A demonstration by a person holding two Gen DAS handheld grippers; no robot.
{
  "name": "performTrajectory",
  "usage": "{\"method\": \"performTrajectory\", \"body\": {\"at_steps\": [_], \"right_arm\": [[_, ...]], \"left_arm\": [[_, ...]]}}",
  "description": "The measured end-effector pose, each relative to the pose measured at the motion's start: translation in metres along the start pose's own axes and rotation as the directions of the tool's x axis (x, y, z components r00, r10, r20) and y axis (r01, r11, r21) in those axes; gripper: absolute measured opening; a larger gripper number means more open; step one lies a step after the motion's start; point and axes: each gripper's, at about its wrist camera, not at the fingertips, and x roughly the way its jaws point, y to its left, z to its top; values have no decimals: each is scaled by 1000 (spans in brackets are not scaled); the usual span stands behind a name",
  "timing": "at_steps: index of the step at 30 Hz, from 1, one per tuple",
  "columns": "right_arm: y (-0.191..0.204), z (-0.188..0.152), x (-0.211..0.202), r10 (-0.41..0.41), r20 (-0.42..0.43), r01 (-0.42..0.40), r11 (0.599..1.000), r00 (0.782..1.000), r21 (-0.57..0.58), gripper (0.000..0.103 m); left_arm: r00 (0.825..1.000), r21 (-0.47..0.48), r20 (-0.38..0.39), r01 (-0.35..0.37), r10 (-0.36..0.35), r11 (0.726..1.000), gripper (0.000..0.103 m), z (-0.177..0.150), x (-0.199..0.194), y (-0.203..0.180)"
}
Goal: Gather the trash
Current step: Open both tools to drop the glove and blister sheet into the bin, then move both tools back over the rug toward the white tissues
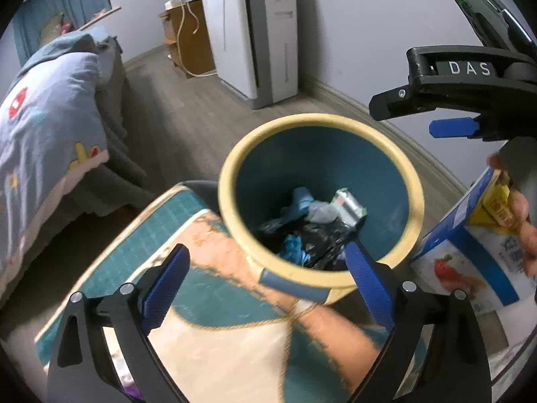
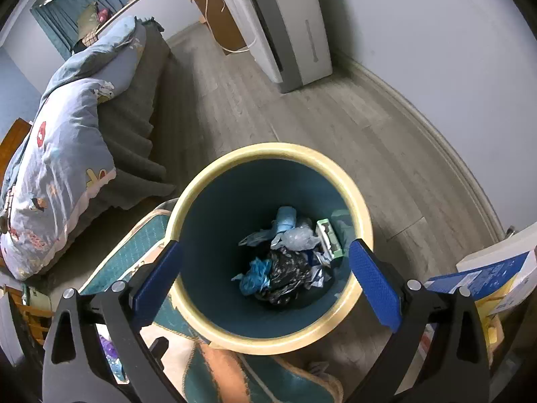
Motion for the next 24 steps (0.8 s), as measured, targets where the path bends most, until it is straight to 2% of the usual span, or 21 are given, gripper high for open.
{"method": "performTrajectory", "body": {"at_steps": [12,24], "right_arm": [[33,-7,-2,17,-12,-17,1000,1000,-20,97],[84,-25,-1,34,-29,-37,995,999,-89,97]], "left_arm": [[998,-55,5,-60,60,997,95,-25,-44,44],[987,-103,-9,-162,162,981,95,-76,-96,105]]}}
